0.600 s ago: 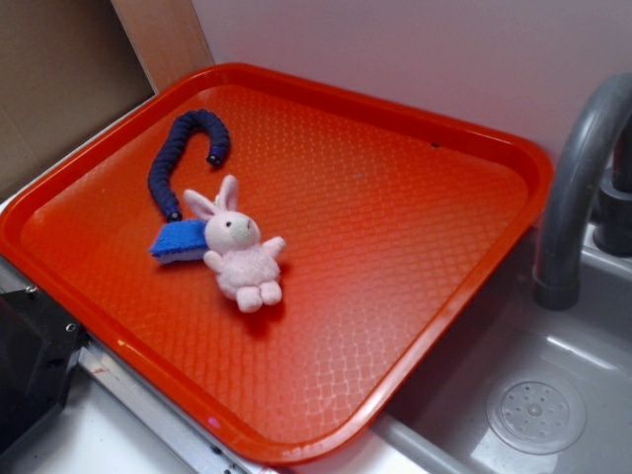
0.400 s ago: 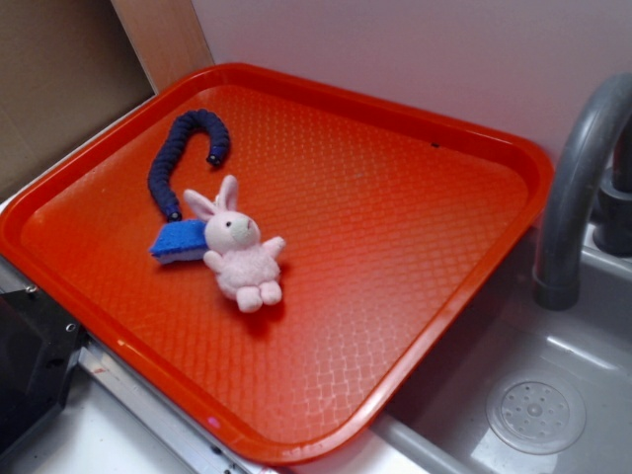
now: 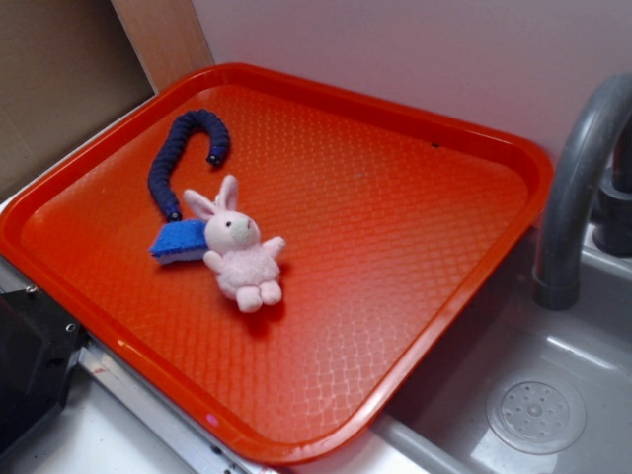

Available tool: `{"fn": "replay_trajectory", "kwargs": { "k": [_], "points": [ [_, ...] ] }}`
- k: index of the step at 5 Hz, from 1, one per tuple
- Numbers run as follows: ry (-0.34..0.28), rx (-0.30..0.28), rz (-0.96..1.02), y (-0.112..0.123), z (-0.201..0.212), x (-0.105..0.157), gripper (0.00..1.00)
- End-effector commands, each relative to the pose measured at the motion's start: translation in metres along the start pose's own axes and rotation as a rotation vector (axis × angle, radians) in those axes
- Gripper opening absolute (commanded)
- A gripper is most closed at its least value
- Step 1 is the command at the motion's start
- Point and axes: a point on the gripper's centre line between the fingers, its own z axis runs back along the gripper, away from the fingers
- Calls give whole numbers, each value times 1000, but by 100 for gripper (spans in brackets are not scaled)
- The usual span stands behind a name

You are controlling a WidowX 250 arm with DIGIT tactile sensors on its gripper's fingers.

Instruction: Grab the pink bunny.

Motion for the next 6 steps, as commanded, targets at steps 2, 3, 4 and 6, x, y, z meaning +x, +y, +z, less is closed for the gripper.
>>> {"fn": "replay_trajectory", "kwargs": {
  "k": [2,3,4,6],
  "points": [
    [-47,-140,284,-53,-88,27,100],
    [-73,-157,329,-64,-113,26,100],
    [-65,-173,350,-71,-137,31,100],
    [-59,-80,372,-65,-164,43,100]
  ]
}}
